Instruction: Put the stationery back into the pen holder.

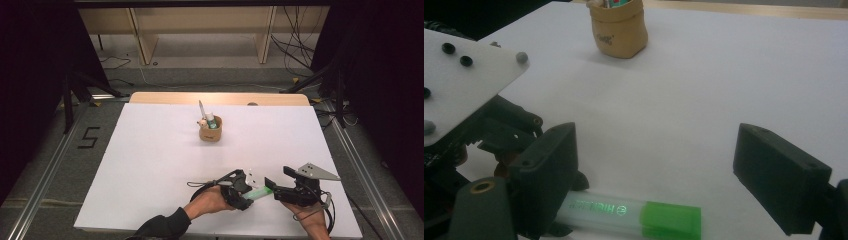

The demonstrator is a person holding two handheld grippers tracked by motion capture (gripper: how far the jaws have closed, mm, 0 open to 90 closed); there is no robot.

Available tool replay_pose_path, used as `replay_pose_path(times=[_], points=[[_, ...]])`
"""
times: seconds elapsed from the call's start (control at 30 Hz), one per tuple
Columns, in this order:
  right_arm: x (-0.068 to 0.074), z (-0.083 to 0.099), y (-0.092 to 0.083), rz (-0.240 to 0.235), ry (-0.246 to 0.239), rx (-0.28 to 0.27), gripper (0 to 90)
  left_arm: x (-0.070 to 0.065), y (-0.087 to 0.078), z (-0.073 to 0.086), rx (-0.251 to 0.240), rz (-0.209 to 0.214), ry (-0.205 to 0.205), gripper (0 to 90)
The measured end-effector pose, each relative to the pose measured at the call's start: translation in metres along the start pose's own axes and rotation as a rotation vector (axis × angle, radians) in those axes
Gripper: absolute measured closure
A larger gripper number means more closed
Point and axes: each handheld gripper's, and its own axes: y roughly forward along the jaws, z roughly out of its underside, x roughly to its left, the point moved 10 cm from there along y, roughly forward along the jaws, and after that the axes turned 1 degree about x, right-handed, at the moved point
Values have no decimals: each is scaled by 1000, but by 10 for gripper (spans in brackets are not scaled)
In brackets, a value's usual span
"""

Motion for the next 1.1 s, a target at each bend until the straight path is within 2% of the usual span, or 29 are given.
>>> replay_pose_path(times=[0.1,0.23,0.47,0.63,0.8,0.87,1.1], points=[[0,0,0,1,0,1,191,0,0,-1,16,-1,-16,629],[-1,1,0,3,1,2,192,0,0,-1,31,-8,-14,651],[-2,1,0,4,3,0,195,1,-2,1,18,-1,-22,658],[-2,1,0,4,3,1,196,6,-7,5,7,-1,-28,658],[-2,0,0,4,4,-2,197,13,-16,7,-25,-6,-47,658],[-1,0,0,3,5,-4,197,18,-22,8,-55,-16,-57,658],[2,-1,0,-15,19,-11,196,35,-45,18,-158,-80,-86,658]])
